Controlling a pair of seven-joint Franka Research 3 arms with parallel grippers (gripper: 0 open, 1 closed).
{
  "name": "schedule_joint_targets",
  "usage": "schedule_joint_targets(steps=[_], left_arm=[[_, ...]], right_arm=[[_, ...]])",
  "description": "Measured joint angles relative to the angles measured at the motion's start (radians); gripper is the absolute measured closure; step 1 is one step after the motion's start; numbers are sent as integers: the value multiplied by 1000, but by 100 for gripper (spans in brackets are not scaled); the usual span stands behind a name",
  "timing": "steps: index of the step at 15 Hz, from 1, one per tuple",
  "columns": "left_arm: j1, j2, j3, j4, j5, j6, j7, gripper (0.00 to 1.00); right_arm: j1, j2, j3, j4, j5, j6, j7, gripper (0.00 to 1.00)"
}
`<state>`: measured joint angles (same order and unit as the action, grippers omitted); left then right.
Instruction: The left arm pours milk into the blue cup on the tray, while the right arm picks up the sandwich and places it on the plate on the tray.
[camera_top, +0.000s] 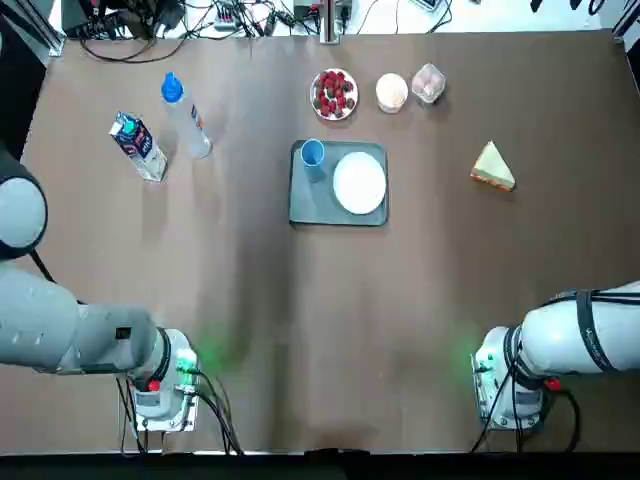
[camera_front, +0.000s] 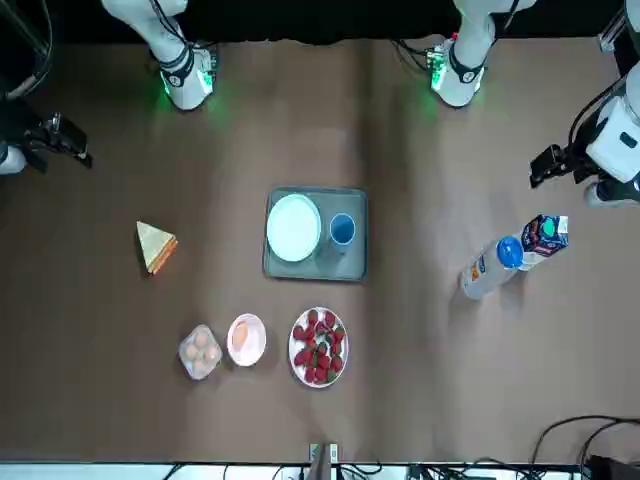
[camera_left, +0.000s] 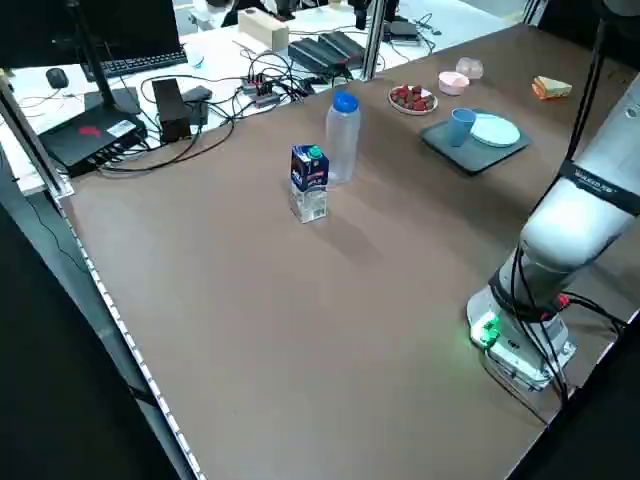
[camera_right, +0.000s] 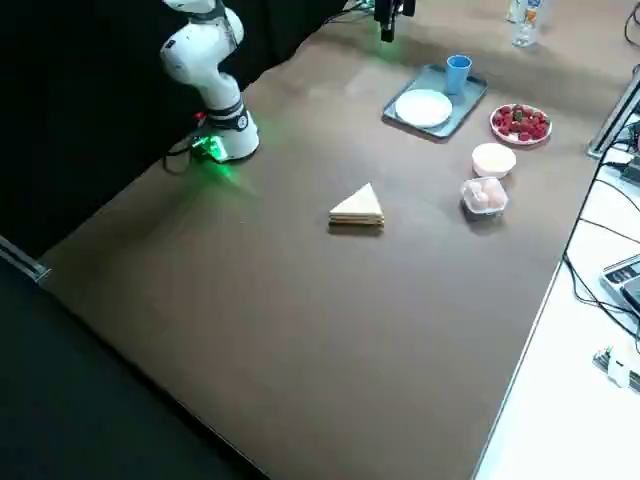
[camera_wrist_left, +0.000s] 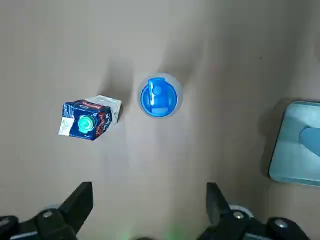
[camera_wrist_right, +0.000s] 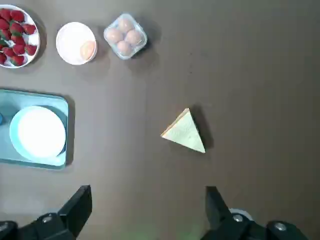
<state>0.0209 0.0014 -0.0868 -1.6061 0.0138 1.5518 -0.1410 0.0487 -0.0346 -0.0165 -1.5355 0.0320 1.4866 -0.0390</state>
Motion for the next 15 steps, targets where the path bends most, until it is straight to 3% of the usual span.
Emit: schedule_joint_targets(steps=[10, 15], left_arm=[[-3, 11, -3, -2, -9, 0, 0, 0], [-2, 58, -3, -3, -38, 0, -2, 0]], right_arm=[[22, 4, 6, -14, -3, -13, -3, 0], [56, 127, 10, -59, -3, -7, -2, 0]])
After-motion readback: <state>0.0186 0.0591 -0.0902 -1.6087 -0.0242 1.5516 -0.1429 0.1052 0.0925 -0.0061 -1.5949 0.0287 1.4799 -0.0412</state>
